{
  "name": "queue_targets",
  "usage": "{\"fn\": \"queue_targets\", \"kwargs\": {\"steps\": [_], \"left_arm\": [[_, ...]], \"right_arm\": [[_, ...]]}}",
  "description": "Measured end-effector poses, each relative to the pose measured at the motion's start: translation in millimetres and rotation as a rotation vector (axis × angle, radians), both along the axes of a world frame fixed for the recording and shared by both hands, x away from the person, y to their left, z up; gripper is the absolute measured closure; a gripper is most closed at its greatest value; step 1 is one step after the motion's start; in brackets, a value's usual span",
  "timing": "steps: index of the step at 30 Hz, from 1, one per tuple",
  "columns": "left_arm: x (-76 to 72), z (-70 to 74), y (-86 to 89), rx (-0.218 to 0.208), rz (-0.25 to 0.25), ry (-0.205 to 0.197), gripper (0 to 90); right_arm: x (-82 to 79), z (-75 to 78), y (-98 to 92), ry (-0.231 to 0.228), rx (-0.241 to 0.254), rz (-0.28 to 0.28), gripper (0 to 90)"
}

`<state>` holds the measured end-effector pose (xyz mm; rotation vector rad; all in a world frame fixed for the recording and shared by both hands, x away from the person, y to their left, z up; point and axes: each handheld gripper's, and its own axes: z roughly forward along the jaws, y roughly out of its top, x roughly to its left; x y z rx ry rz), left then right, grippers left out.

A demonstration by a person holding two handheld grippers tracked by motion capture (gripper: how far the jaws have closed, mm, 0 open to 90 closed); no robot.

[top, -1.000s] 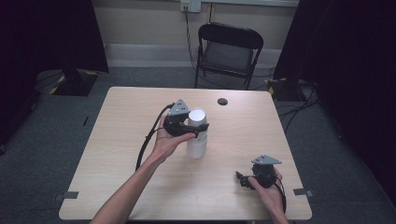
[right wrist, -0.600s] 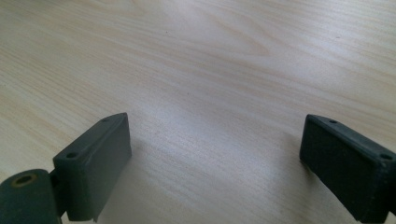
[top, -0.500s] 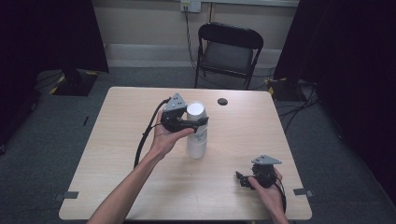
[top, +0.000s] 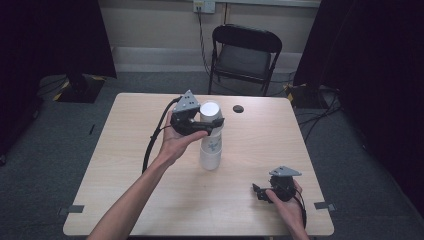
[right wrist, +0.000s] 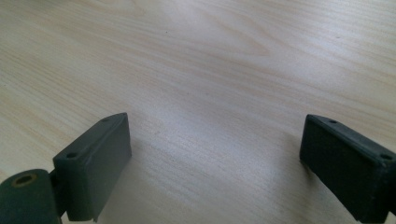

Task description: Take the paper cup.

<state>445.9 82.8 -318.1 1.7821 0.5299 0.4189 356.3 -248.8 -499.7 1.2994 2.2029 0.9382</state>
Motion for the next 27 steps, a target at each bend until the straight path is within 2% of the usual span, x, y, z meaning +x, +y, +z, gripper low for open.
{"fn": "queue_targets", "kwargs": {"steps": [5,7,13,14,21,23,27], "left_arm": [[-6.4,-0.5,2.7,0.002,0.006,0.001,33.0],[-10.2,1.7,7.8,0.009,0.006,-0.003,33.1],[-15.6,5.3,22.3,-0.006,0.01,0.005,33.3],[-18.9,4.1,28.3,-0.015,0.008,0.026,33.3],[-32.1,-1.4,41.4,-0.026,-0.004,0.053,33.6],[-37.4,-5.6,47.1,-0.037,-0.015,0.076,33.6],[-43.1,-16.3,54.9,-0.03,-0.011,0.108,33.6]], "right_arm": [[0.0,0.0,0.0,0.0,0.0,0.0,8.5],[0.0,0.0,0.0,0.0,0.0,0.0,8.5],[-0.1,0.0,0.1,0.0,0.0,-0.001,8.5],[-0.1,0.1,0.1,0.001,0.0,-0.001,8.5],[0.0,0.0,0.0,0.0,0.0,0.0,8.5],[0.0,0.0,0.1,0.0,0.0,0.0,8.5],[0.0,0.0,0.0,0.0,0.0,0.0,8.5]]}}
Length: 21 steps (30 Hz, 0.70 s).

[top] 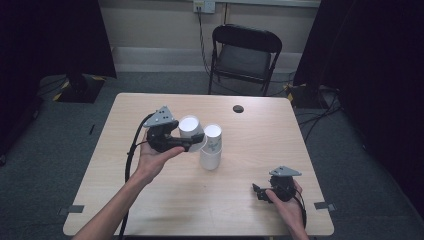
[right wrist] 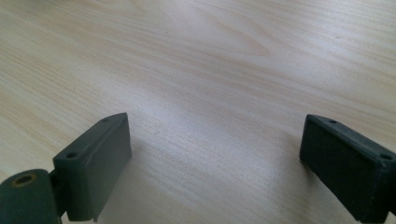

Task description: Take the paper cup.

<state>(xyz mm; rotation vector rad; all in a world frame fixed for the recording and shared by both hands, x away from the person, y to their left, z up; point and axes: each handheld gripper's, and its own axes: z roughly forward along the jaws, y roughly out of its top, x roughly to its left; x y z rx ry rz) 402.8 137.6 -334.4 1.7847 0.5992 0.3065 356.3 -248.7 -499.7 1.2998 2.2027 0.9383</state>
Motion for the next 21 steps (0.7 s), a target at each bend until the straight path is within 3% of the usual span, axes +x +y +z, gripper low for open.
{"fn": "queue_targets", "kwargs": {"steps": [12,21], "left_arm": [[-15.3,-16.2,31.3,-0.038,0.002,0.05,33.6],[-28.3,-24.6,41.5,-0.058,-0.025,0.051,34.3]], "right_arm": [[-1.9,0.2,2.2,-0.003,0.005,-0.021,10.4],[-3.3,1.5,1.1,-0.013,0.02,-0.034,20.5]]}}
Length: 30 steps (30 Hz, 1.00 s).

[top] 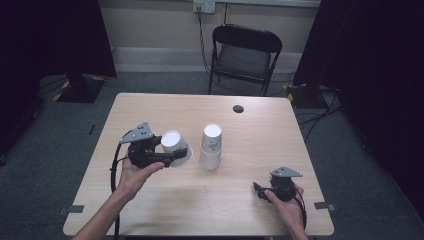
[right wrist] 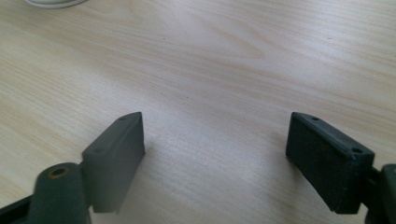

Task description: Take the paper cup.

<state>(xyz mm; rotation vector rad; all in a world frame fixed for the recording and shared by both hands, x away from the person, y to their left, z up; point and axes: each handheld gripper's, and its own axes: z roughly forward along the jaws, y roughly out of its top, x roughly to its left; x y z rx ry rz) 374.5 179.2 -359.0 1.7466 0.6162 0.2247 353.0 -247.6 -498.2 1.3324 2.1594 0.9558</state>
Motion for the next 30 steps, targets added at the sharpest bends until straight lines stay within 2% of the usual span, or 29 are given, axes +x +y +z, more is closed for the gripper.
{"fn": "queue_targets", "kwargs": {"steps": [3,8,9,10,14,16,18,20,21,22,23,24,28,30], "left_arm": [[-3.1,-1.2,2.8,-0.002,-0.001,-0.003,34.3],[-8.2,-11.7,6.9,0.034,0.004,0.009,34.2],[-8.2,-11.7,6.9,0.034,0.004,0.009,34.2],[-9.6,-17.3,6.9,0.045,-0.009,0.031,34.2],[-15.1,-24.4,10.1,0.055,-0.015,0.047,34.1],[-17.6,-27.5,12.2,0.071,-0.013,0.056,34.0],[-20.0,-30.7,15.4,0.063,-0.006,0.066,33.9],[-22.2,-32.8,17.4,0.087,0.017,0.065,33.9],[-22.2,-32.8,17.4,0.087,0.017,0.065,34.1],[-23.5,-33.8,18.3,0.094,0.03,0.068,34.1],[-25.4,-35.3,20.8,0.096,0.038,0.07,34.1],[-25.4,-35.3,20.8,0.096,0.038,0.07,34.1],[-29.0,-38.3,25.0,0.074,0.041,0.089,34.1],[-30.2,-38.8,26.7,0.063,0.034,0.096,34.1]], "right_arm": [[-0.2,0.9,-0.6,0.008,0.013,0.007,22.5],[-2.1,4.2,-1.0,0.028,0.053,0.028,24.4],[-2.1,4.2,-1.0,0.028,0.053,0.028,24.4],[-4.1,7.2,-0.6,0.023,0.072,0.036,26.0],[-8.2,14.3,5.2,0.001,0.088,0.067,28.5],[-11.7,18.1,10.9,-0.007,0.101,0.097,31.2],[-15.6,21.6,17.6,-0.012,0.113,0.145,33.7],[-20.1,25.5,25.6,-0.023,0.113,0.184,35.6],[-20.1,25.5,25.6,-0.023,0.113,0.184,35.6],[-25.5,31.2,34.9,-0.041,0.115,0.226,36.4],[-27.4,33.2,38.0,-0.05,0.114,0.24,36.8],[-27.4,33.2,38.0,-0.05,0.114,0.24,36.8],[-35.0,42.6,56.4,-0.047,0.157,0.314,37.4],[-39.1,48.0,69.3,-0.054,0.162,0.354,37.5]]}}
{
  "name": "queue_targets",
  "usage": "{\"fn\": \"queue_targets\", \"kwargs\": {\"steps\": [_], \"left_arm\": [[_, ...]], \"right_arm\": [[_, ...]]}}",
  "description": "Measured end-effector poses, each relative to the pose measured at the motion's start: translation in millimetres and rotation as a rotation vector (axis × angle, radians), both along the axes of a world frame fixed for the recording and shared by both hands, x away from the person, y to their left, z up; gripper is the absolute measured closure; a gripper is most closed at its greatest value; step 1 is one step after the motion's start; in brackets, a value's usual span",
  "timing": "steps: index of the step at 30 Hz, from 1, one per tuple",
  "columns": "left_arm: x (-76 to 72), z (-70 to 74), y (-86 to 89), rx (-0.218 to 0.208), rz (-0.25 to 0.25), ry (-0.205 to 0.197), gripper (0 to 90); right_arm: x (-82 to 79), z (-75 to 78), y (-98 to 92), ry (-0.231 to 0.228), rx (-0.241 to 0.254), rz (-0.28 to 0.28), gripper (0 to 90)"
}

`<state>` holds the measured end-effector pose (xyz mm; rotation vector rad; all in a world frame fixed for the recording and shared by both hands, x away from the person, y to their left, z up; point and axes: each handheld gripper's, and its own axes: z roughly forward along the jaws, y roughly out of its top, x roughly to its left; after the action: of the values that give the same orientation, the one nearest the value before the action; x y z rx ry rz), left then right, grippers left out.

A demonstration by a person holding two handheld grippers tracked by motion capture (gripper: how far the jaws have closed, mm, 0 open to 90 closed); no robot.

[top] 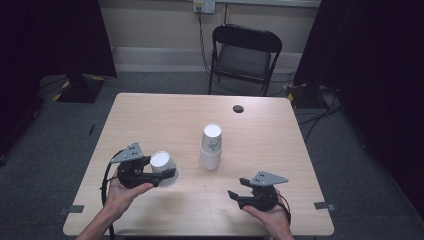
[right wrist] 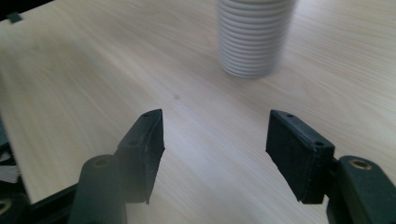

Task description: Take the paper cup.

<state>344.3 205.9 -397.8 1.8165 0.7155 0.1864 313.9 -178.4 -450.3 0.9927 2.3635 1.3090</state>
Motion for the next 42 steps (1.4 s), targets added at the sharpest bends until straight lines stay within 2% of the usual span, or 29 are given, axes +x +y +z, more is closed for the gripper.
{"fn": "queue_targets", "kwargs": {"steps": [3,5,7,10,16,20,27,28,31,34,38,42], "left_arm": [[0.3,-0.3,1.5,-0.015,0.003,0.014,34.1],[0.1,-0.4,2.1,-0.021,0.003,0.02,34.2],[-0.2,-0.3,2.8,-0.028,0.007,0.025,34.4],[-0.1,-2.2,4.1,-0.047,0.008,0.043,34.4],[-0.1,-6.2,4.2,-0.052,0.012,0.066,34.4],[0.2,-5.2,3.3,-0.086,0.01,0.092,34.4],[-1.2,-2.7,-0.3,-0.117,0.028,0.113,34.5],[-1.5,-0.2,-1.8,-0.135,0.021,0.118,34.5],[-2.9,2.9,-5.7,-0.151,0.007,0.129,34.5],[-5.0,4.6,-9.2,-0.169,-0.014,0.146,34.4],[-6.9,5.7,-11.9,-0.19,-0.029,0.161,34.5],[-7.2,5.9,-12.1,-0.212,-0.03,0.184,34.5]], "right_arm": [[-3.0,8.3,16.7,-0.017,-0.007,0.054,38.3],[-3.5,11.1,22.1,-0.024,-0.004,0.069,39.1],[-2.9,18.7,38.8,-0.045,0.011,0.117,41.3],[0.0,21.8,53.0,-0.063,0.002,0.147,41.5],[5.8,23.6,71.6,-0.064,0.011,0.187,42.8],[6.7,27.3,84.0,-0.065,0.024,0.229,45.8],[7.9,29.3,95.1,-0.071,0.028,0.259,48.5],[8.2,28.2,98.6,-0.068,0.022,0.268,49.3],[8.9,27.9,103.2,-0.075,0.016,0.273,50.1],[9.3,32.1,108.6,-0.084,0.038,0.273,51.8],[8.9,39.6,116.8,-0.125,0.04,0.28,53.7],[12.6,38.2,120.3,-0.148,0.034,0.261,53.9]]}}
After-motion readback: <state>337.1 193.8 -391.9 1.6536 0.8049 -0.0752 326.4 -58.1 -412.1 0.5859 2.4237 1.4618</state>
